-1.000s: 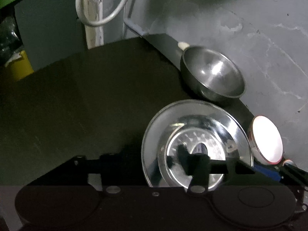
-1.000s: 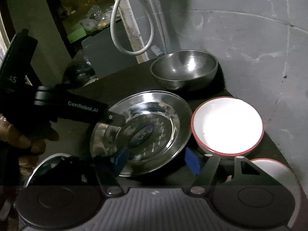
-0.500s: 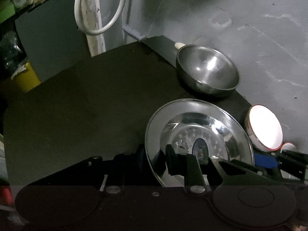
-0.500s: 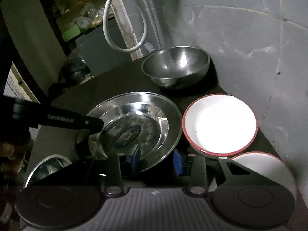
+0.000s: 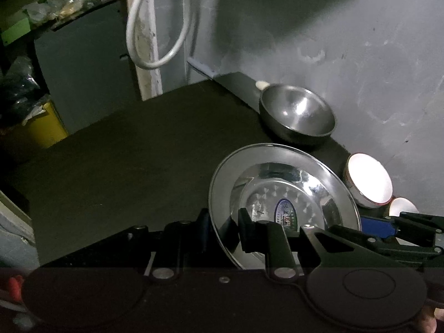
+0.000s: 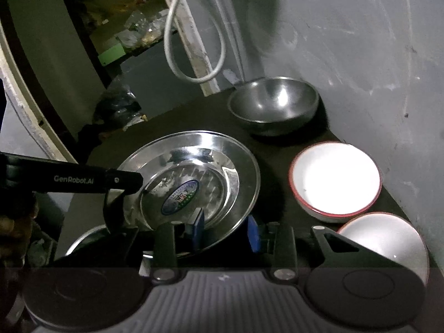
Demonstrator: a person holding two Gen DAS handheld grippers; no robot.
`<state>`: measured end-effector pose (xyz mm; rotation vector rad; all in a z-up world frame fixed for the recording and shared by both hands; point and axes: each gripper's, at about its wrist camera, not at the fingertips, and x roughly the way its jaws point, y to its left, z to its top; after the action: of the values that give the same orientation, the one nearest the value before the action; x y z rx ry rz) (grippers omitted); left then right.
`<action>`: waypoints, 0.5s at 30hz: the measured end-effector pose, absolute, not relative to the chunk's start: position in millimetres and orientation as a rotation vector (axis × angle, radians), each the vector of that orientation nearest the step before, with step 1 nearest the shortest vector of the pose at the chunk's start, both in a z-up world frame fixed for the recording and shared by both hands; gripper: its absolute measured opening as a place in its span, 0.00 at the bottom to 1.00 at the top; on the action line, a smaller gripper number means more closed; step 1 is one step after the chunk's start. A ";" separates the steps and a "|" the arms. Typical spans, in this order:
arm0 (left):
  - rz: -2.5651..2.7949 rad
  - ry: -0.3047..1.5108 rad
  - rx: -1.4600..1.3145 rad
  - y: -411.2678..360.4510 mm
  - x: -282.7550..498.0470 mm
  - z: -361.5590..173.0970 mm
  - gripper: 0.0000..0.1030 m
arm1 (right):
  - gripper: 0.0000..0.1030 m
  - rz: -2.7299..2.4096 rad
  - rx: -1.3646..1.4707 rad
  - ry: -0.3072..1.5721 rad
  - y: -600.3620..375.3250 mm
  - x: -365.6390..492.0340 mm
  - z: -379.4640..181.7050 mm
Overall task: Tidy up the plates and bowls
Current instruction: 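Lift the steel plate with the left tool and carry it over the basin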
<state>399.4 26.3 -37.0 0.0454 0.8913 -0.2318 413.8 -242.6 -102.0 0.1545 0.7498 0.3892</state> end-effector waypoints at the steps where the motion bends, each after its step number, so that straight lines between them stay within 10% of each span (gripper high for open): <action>1: -0.233 0.882 0.040 29.8 395.5 -34.1 0.22 | 0.36 0.392 0.148 0.740 -239.4 410.2 -98.5; 15: -0.192 0.817 -0.035 80.1 319.5 -13.5 0.22 | 0.35 0.430 0.070 0.688 -197.8 349.0 -70.0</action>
<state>319.5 80.1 -13.5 -0.0353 0.8173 -0.1922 349.0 -197.8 -70.0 0.0697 0.6880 0.4296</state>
